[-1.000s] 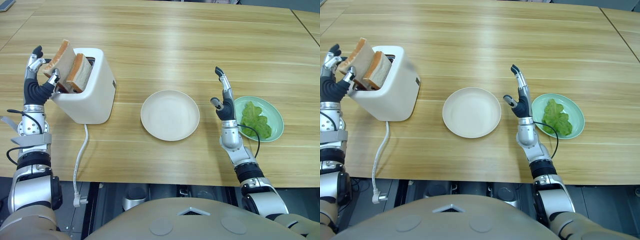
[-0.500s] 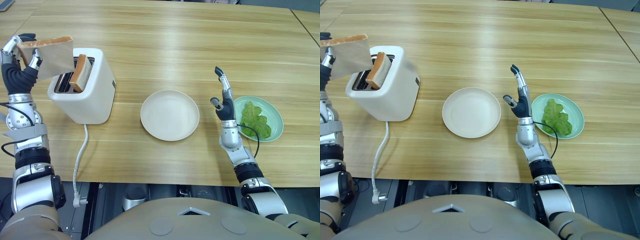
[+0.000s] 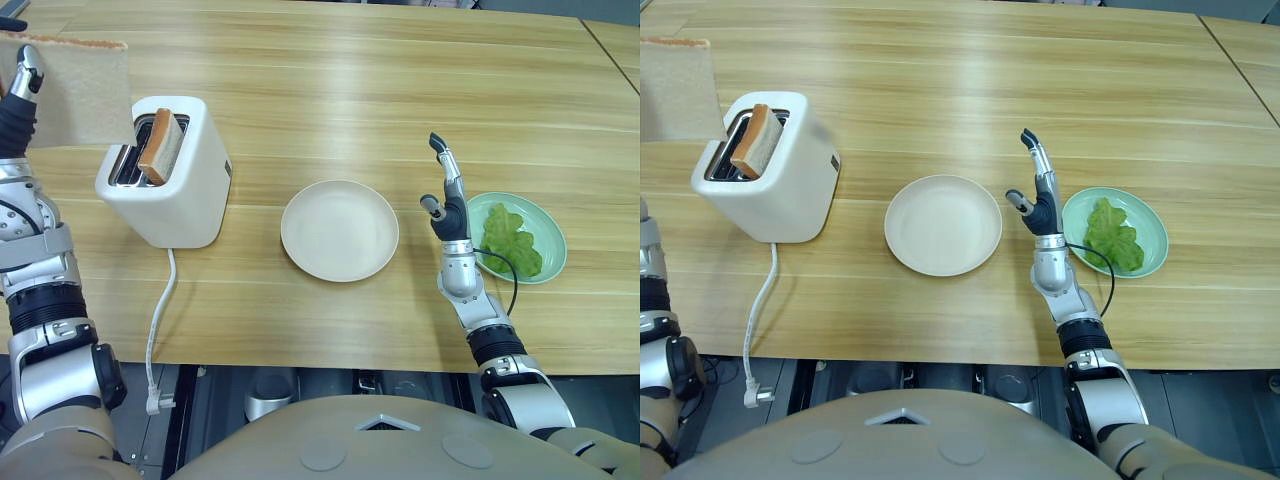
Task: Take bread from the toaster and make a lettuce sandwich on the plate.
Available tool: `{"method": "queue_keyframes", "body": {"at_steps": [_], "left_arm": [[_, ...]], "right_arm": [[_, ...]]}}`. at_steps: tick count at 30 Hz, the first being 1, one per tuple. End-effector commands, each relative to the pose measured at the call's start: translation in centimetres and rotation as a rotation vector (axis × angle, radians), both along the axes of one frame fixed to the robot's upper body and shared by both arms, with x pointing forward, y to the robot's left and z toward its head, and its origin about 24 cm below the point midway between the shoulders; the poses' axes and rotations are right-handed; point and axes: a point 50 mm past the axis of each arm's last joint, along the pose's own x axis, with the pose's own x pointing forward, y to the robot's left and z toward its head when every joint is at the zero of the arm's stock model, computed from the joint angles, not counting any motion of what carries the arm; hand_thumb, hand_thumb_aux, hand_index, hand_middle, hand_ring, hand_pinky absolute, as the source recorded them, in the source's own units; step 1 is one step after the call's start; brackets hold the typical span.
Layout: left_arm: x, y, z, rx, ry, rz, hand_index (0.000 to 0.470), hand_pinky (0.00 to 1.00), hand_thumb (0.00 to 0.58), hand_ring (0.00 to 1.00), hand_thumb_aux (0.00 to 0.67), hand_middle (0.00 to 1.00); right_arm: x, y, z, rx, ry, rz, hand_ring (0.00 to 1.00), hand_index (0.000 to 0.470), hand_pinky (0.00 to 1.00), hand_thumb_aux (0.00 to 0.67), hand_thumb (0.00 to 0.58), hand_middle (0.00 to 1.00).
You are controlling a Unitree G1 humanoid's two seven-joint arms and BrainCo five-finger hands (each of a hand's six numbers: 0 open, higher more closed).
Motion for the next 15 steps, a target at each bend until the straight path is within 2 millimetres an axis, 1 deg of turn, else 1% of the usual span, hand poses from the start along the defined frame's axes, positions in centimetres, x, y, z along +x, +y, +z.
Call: {"method": "queue_keyframes", "body": {"at_steps": [1,2,4,8,9,11,13,15], "left_arm": [[-0.3,-1.3,2.5,0.011,-0.083,-0.074,0.460,1.00,0.580,1.00,0.670,1.00],[-0.3,-1.9,2.8,0.012,-0.093,-0.106,0.460,1.00,0.580,1.00,0.670,1.00],[-0.1,-3.7,3.4,0.014,-0.104,-0.210,0.460,1.00,0.580,1.00,0.670,1.00],[0.4,-8.7,4.1,0.012,-0.099,-0.510,0.460,1.00,0.580,1.00,0.670,1.00],[0.7,-10.4,4.1,0.019,-0.081,-0.599,0.460,1.00,0.580,1.00,0.670,1.00],[1.2,-13.8,3.7,0.063,-0.027,-0.746,0.460,1.00,0.580,1.00,0.670,1.00],[1.8,-16.7,2.5,0.134,0.076,-0.853,0.460,1.00,0.580,1.00,0.670,1.00],[2.7,-18.6,1.1,0.196,0.191,-0.903,0.460,1.00,0.580,1.00,0.670,1.00]], "right_arm": [[0.1,-0.6,0.1,0.008,0.000,-0.027,0.00,0.000,0.00,0.000,0.000,0.00],[0.1,-0.8,0.2,0.007,-0.002,-0.032,0.00,0.000,0.00,0.000,0.000,0.00],[0.1,-1.4,0.4,0.003,-0.011,-0.050,0.00,0.000,0.00,0.000,0.000,0.00],[-0.1,-3.6,1.0,-0.013,-0.030,-0.115,0.00,0.000,0.00,0.000,0.000,0.00],[-0.3,-4.4,1.2,-0.022,-0.035,-0.138,0.00,0.000,0.00,0.000,0.000,0.00],[-0.7,-6.0,1.6,-0.052,-0.043,-0.186,0.00,0.000,0.00,0.000,0.000,0.00],[-1.0,-7.5,2.0,-0.092,-0.049,-0.234,0.00,0.000,0.00,0.000,0.000,0.00],[-1.3,-8.7,2.3,-0.151,-0.051,-0.277,0.00,0.000,0.00,0.000,0.000,0.00]]}}
